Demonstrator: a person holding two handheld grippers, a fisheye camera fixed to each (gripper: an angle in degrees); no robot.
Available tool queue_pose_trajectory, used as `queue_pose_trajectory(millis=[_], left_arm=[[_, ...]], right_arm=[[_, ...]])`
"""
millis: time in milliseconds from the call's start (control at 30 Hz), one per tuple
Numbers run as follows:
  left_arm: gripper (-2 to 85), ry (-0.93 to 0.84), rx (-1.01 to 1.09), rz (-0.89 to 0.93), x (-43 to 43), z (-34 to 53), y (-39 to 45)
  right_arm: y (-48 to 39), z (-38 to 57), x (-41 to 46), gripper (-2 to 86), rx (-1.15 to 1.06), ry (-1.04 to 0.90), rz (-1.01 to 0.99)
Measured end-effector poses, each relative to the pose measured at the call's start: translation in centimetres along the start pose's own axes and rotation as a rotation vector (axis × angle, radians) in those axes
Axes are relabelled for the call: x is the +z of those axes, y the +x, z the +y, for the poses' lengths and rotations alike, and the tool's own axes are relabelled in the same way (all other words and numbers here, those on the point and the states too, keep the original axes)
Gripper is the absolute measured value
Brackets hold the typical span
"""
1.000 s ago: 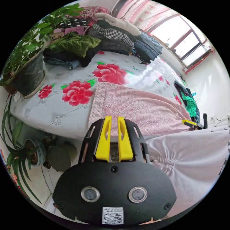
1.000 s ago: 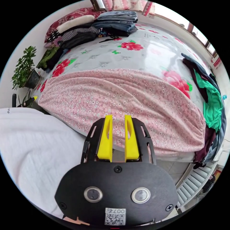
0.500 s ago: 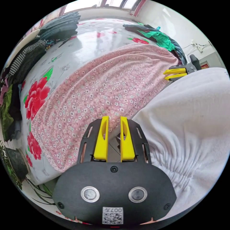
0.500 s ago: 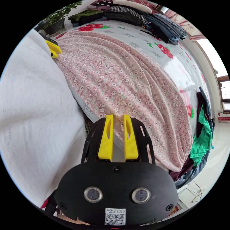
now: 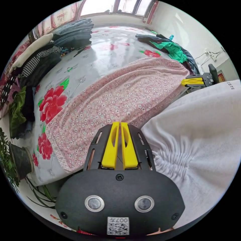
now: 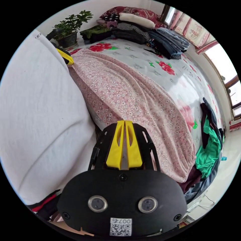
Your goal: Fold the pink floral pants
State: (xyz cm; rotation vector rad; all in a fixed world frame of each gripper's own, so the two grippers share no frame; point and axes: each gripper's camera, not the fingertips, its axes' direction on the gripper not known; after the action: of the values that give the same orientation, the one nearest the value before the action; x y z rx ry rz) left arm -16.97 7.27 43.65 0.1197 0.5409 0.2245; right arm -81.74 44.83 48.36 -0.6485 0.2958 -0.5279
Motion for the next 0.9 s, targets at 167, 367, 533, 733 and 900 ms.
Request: queue_pose_trajectory(millis=[167, 367, 533, 733, 900], left_arm=[[-0.9, -0.063, 0.006, 0.035, 1.6, 0.3, -0.5], [-1.0, -0.328, -0.092, 0.092, 8.1, 0.6, -2.7], [-1.0, -0.233, -0.174, 0.131, 5.5, 0.7, -3.7], [-1.0, -0.007, -0.513, 0.293, 1.0, 3.1, -8.5], [-0.8, 0.175, -0.864, 0.396, -1.7, 6.9, -13.0]], right_arm=[[0.0, 2.3, 1.5, -0.2, -0.004, -0.042, -0.061], [1.6, 4.1, 6.3, 0.3, 0.051, -0.125, -0.119], [5.5, 8.1, 3.4, 3.2, 0.193, -0.013, -0.251], [18.7, 25.1, -2.4, 9.0, 0.871, 0.373, -0.281], [26.5, 42.2, -1.1, 12.6, 1.425, 0.62, -0.285]])
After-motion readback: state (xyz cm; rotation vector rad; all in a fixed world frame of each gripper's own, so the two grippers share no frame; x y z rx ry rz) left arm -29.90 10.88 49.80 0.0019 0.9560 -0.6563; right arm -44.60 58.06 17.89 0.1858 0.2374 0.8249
